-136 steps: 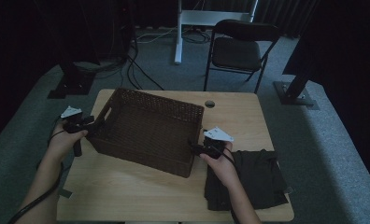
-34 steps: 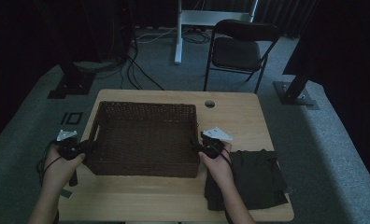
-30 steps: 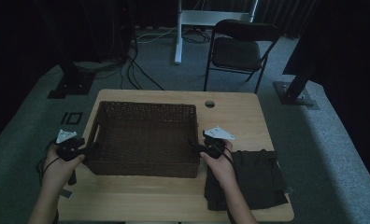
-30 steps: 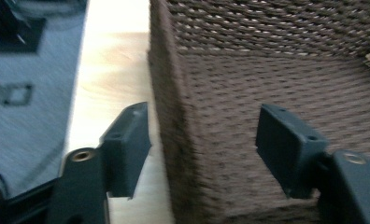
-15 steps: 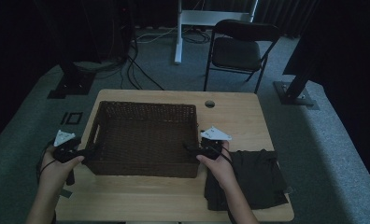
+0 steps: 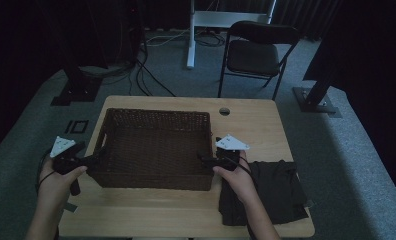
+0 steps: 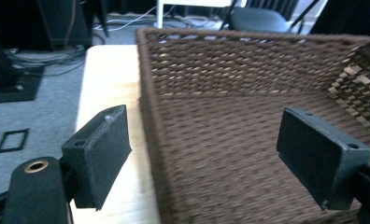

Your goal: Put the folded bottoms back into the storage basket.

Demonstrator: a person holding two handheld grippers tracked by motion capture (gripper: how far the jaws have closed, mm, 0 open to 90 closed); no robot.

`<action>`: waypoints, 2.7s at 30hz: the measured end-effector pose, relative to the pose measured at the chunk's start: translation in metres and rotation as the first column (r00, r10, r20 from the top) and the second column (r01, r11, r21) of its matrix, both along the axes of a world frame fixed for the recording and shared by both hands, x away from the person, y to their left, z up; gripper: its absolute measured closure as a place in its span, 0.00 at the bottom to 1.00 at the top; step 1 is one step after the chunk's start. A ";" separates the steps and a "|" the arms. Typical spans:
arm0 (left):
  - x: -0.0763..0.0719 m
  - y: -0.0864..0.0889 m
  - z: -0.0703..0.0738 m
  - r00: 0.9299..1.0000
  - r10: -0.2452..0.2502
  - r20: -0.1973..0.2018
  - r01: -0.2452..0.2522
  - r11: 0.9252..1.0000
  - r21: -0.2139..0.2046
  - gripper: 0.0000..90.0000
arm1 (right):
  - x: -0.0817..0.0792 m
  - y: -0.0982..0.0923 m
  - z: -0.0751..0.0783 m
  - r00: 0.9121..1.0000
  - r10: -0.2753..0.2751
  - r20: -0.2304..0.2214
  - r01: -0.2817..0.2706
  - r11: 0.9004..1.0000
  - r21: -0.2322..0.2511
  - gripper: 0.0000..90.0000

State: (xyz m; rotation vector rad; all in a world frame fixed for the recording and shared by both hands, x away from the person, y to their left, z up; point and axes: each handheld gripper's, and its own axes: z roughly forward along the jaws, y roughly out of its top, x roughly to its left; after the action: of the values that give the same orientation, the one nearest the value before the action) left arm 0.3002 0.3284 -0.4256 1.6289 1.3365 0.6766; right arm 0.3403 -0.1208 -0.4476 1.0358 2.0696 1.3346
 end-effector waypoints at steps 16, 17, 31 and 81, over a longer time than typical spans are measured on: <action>0.003 -0.041 0.013 0.990 -0.137 0.039 0.138 0.990 -0.028 0.20 | -0.008 -0.024 0.017 0.998 -0.040 0.039 0.038 0.999 0.037 0.15; 0.004 -0.044 0.014 0.988 -0.146 0.043 0.148 0.988 -0.032 0.20 | -0.008 -0.025 0.018 0.998 -0.040 0.039 0.039 0.999 0.037 0.15; 0.005 -0.091 0.021 0.959 -0.272 0.078 0.275 0.961 -0.032 0.20 | -0.019 -0.058 0.023 0.994 -0.095 0.056 0.093 0.995 0.034 0.15; -0.001 -0.259 0.012 0.786 -0.608 0.112 0.615 0.787 -0.048 0.20 | -0.073 -0.175 -0.008 0.951 -0.307 0.019 0.306 0.951 0.036 0.15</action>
State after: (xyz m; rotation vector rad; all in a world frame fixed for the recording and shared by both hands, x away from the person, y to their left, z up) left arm 0.2989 0.0694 -0.4138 1.8022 0.6770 0.2839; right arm 0.2672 -0.2956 -0.4560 1.2884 1.7834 1.2177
